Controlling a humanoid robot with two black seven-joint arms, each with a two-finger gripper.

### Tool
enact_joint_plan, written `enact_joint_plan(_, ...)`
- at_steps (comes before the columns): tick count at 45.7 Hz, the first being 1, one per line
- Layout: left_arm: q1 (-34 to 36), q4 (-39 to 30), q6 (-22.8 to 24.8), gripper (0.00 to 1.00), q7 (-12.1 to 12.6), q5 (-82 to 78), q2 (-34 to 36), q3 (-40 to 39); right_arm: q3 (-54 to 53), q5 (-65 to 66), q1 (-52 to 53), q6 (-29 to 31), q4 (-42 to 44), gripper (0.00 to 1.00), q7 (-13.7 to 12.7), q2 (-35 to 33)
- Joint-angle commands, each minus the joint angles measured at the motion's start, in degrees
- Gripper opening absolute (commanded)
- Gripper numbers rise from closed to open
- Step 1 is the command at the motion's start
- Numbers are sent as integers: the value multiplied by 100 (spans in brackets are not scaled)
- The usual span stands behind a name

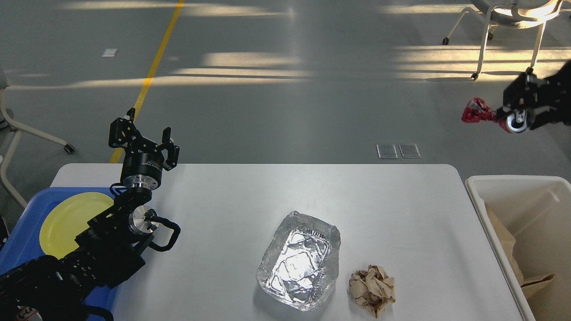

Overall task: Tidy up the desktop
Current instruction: 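Lift the red can and drop it into the white bin, then swing the right gripper up and down toward the crumpled brown paper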

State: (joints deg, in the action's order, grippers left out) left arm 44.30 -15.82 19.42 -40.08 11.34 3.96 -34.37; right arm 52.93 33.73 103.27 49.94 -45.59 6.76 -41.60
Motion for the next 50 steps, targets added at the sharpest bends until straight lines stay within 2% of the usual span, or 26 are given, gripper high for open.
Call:
enact_joint_plan(1, 0, 0, 0, 97, 0, -9, 0, 0, 77, 142, -1175, -1046, 225, 53, -52, 55)
enact_joint_plan(6, 0, 0, 0, 97, 0, 0, 0, 0, 419, 151, -2037, -1917, 647, 55, -96, 318)
enact_joint_plan(11, 0, 0, 0, 97, 0, 0, 0, 0, 929, 116, -2819, -2488, 1253, 59, -96, 600)
enact_joint_plan(15, 0, 0, 0, 97, 0, 0, 0, 0, 1167, 54, -3277, -2910, 1631, 66, -96, 671)
enact_joint_plan(20, 0, 0, 0, 97, 0, 0, 0, 0, 1220, 45, -3559, -3227, 1729, 86, -96, 706)
enact_joint_plan(22, 0, 0, 0, 97, 0, 0, 0, 0, 1229, 45, -3585, -3272, 1720, 100, -96, 706)
enact_joint_plan(41, 0, 0, 0, 97, 0, 0, 0, 0, 1132, 28, -3454, -3280, 1615, 100, -79, 732)
enact_joint_plan(45, 0, 0, 0, 97, 0, 0, 0, 0, 974, 10, -3051, -3263, 1282, 100, -79, 785)
enact_joint_plan(50, 0, 0, 0, 97, 0, 0, 0, 0, 886, -261, -2181, -3166, 272, 100, -88, 706)
